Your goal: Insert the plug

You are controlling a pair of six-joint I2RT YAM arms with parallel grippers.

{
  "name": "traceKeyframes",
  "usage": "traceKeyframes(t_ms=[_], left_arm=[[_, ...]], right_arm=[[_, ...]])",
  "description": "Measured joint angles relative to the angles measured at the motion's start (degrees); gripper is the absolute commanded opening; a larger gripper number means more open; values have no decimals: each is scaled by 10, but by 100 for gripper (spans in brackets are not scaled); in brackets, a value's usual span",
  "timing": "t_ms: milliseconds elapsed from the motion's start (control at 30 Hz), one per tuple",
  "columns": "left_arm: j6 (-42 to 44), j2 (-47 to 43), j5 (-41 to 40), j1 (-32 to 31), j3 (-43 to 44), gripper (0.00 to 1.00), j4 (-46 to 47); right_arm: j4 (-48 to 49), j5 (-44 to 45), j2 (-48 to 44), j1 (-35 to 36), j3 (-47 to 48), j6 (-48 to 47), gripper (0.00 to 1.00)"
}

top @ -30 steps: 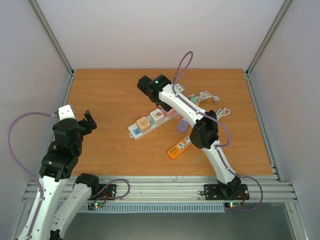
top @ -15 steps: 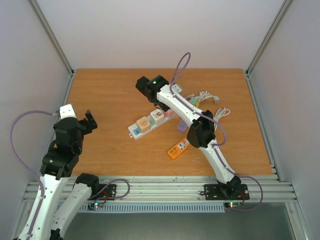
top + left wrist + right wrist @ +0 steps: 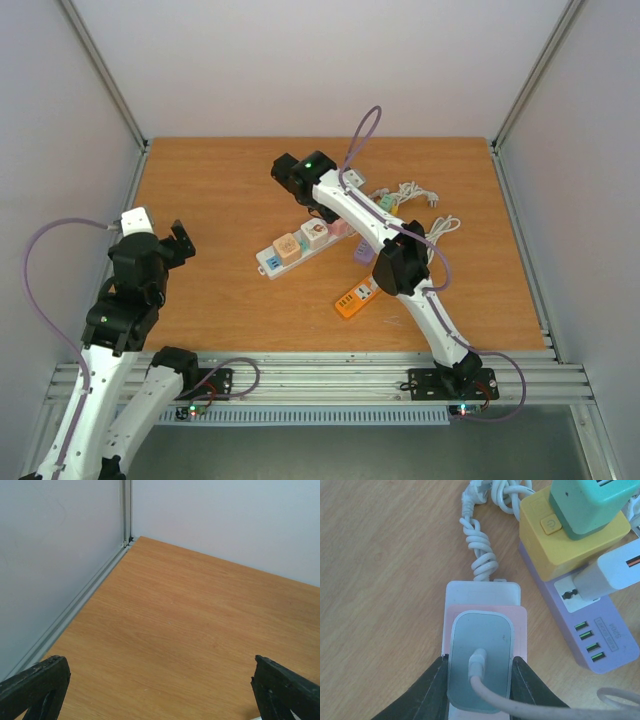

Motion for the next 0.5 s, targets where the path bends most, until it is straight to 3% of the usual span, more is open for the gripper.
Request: traceKeyframes(t_ms=[500], left_arm=[[0, 0, -3, 0, 0, 99, 0]], right_arm=[[6, -27, -2, -9, -8, 17, 1]])
